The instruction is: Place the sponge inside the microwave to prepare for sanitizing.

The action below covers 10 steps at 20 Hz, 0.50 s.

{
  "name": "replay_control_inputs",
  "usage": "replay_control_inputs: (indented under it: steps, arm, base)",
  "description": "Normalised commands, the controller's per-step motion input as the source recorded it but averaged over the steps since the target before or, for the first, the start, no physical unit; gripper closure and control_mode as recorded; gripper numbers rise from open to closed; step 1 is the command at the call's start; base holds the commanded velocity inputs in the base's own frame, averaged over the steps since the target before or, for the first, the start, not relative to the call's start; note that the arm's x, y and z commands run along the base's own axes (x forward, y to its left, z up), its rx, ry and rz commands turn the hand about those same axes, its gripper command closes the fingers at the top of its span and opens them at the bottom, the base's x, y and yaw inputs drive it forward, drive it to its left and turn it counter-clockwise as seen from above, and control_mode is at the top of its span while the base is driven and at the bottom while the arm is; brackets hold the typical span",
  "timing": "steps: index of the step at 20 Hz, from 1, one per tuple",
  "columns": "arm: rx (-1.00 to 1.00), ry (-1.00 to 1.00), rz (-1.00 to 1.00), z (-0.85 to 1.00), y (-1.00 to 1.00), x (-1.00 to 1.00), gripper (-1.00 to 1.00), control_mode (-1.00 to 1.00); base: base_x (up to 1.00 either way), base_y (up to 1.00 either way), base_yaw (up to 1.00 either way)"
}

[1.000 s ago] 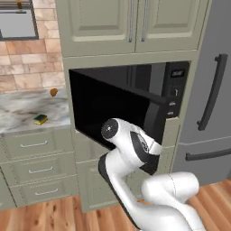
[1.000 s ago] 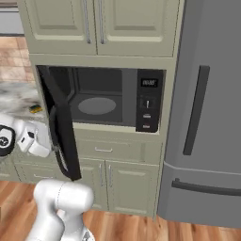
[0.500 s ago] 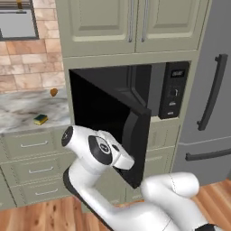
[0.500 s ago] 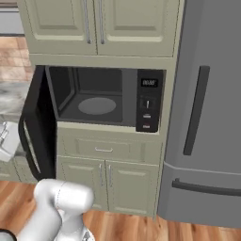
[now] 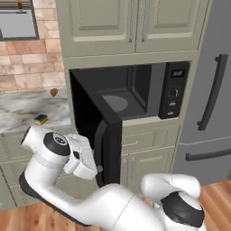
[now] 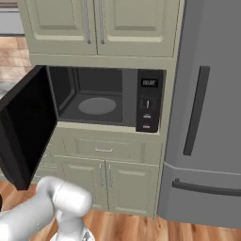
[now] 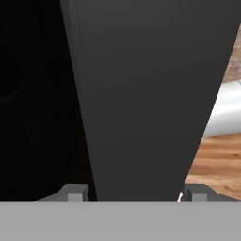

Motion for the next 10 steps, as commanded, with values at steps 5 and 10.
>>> replay_control_inputs:
  steps: [5,10]
  arm:
    - [0.00,0.07,-0.18,-0.19,1.00,0.00,1.00,-1.00]
    - [0.00,0.04,-0.13,-0.09,0.70,0.00,1.00,-1.00]
  base:
    - [0.00,0.00,0.00]
    - [0.00,0.00,0.00]
